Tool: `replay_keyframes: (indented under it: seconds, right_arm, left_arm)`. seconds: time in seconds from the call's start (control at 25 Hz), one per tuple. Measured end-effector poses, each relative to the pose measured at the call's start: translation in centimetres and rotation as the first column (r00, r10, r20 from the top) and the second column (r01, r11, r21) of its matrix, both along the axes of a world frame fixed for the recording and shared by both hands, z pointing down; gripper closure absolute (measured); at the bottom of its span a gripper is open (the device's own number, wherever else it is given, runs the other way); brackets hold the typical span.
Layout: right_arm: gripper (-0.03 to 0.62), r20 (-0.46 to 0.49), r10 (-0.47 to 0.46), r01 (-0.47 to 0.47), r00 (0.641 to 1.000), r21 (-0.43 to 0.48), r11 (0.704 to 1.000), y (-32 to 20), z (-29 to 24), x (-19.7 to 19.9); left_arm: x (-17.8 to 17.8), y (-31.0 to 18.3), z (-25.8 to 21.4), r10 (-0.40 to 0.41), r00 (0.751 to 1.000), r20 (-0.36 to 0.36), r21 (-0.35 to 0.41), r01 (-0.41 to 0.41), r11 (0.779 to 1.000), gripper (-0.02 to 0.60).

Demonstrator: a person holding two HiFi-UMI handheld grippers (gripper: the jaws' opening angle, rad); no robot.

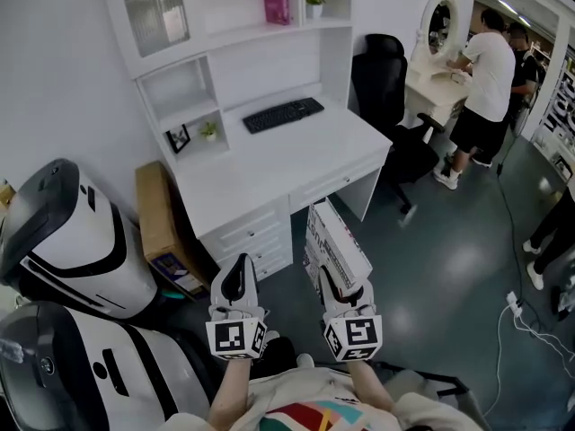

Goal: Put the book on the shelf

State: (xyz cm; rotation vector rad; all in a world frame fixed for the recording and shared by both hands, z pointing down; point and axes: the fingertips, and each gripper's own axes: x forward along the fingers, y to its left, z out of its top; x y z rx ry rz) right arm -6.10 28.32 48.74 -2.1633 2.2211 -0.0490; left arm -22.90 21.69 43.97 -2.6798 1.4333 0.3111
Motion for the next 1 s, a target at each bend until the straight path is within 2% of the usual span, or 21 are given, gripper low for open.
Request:
replay_keyframes:
  seconds: [0.2, 0.44, 0.64, 0.8, 1.0]
  right_arm:
    - [0.433, 0.006, -0.012, 0.012, 1.000, 0.000, 1.000, -1.4, 0.3, 0.0]
    - [0.433, 0.027, 0.021, -0.022, 0.999, 0.020, 1.000, -5.3, -0.1, 1.6]
    - [0.433, 0.033, 0.049, -0.050, 0.998, 0.035, 0.998, -10.0, -0.6, 4.4]
    - [0.433, 0.051, 0.063, -0.064, 0.997, 0.017, 0.998, -14.4, -0.5, 6.6]
    - [0.433, 0.035, -0.004, 0.003, 0.999, 0.018, 1.000, -21.1, -2.1, 7.4]
  left_arm:
    - [0.4, -0.9, 0.1, 0.003, 1.000, 0.008, 0.000, -0.003, 1.000, 0.577]
    - [1.8, -4.9, -0.5, 0.030, 1.000, -0.001, 0.031, -0.030, 0.999, 0.577]
    - [3.9, -10.3, -1.0, 0.051, 0.998, -0.046, 0.039, -0.049, 0.998, 0.577]
    - [6.2, -15.2, -1.4, 0.057, 0.998, -0.029, 0.032, -0.056, 0.998, 0.575]
    - [8.2, -22.2, -3.1, 0.054, 0.998, -0.040, 0.045, -0.052, 0.998, 0.577]
